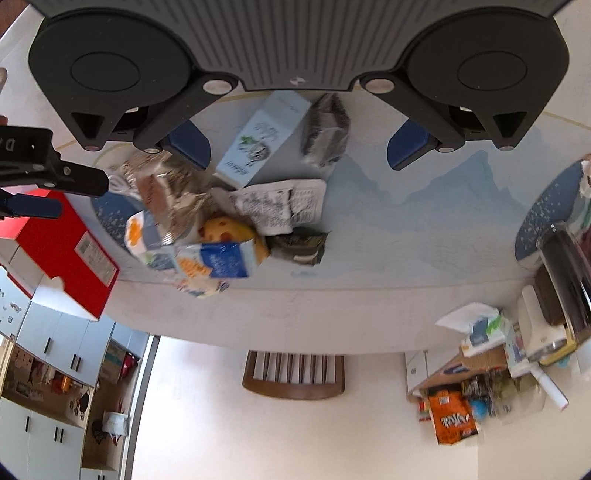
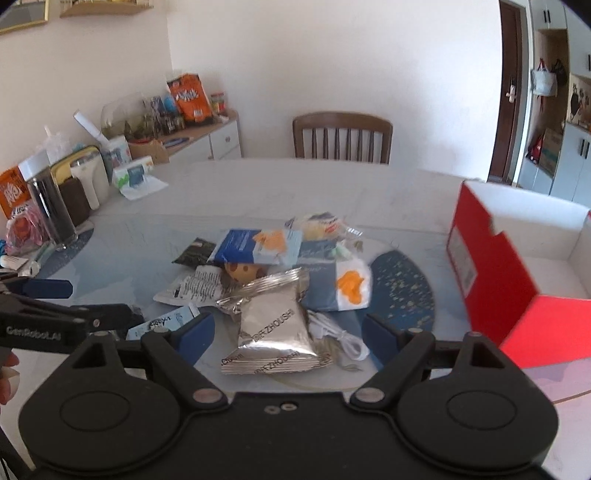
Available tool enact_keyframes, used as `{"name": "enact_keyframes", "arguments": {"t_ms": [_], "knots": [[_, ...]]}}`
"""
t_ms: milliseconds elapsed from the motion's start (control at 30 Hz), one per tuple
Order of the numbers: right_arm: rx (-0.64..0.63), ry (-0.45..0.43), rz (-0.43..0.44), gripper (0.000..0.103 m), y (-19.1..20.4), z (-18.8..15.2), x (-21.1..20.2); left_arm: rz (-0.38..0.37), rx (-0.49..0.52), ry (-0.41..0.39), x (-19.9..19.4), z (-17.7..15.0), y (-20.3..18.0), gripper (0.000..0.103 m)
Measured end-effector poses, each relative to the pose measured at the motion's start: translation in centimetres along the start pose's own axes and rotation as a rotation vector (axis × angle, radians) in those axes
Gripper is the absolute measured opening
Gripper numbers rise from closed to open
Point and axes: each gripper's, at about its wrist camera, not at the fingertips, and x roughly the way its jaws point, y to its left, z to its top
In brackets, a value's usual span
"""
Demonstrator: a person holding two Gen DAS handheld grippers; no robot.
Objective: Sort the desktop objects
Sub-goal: 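Reach both grippers toward the snack pile on the table, then grasp the dark snack bag with left gripper while right grasps silver ZHOUSHI bag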
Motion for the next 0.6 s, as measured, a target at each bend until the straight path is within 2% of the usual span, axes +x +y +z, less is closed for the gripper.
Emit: {"name": "enact_keyframes", "arguments": {"t_ms": [167,333,500,600], "knots": [[0.000,0.046,-0.020,0.084,0.7,0.3,2.7,-0.030,-0.018,0.029,1.7,0.2,2.1,0.102],[0.003,0.086,-0.049,0.079,1.0,0.5,5.2,-0.061,-0.022,0.070,3.1,0.2,3.1,0.096],[-0.010,0.120,-0.048,0.077,1.5,0.6,6.8,-0.097,-0.022,0.114,4.1,-0.2,3.6,0.083],[-0.014,0.138,-0.049,0.074,1.8,0.7,7.6,-0.123,-0.030,0.120,4.3,-0.4,3.7,0.078]]}}
